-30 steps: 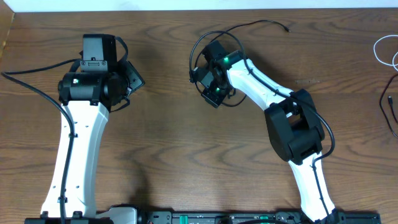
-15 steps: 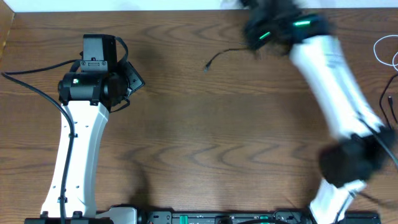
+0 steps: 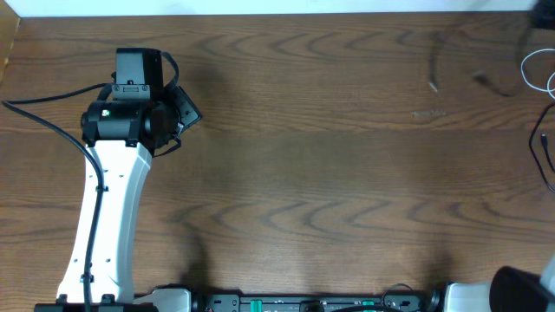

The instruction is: Untangle cables

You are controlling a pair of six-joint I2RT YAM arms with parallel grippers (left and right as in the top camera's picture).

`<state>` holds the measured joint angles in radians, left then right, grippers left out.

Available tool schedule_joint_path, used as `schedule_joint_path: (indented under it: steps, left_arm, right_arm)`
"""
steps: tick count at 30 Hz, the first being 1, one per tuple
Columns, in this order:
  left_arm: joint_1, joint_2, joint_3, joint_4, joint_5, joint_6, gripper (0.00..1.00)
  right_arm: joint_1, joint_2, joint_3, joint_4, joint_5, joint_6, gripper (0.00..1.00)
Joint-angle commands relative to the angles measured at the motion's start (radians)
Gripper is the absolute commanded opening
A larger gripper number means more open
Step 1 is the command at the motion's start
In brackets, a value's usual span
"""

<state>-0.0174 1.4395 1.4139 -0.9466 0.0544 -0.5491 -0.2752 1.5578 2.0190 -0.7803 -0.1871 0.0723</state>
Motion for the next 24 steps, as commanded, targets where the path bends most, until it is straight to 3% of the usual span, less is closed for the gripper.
schedule_joint_path:
  steps: [1,12,24]
  left_arm:
    - [0.003,0.005,-0.003,-0.006,0.006,0.006,0.57]
    - [0.003,0.005,-0.003,-0.006,0.006,0.006,0.57]
    - [0.003,0.005,-0.003,-0.002,0.006,0.006,0.57]
  right_arm:
    - [-0.07,-0.069,0.0,0.006,-0.002,0.056,0.01]
    - [-0.343,-0.07,0.0,0.021,0.076,0.121,0.01]
    - [-0.54,0.103,-0.003,-0.042,0.133,0.171,0.01]
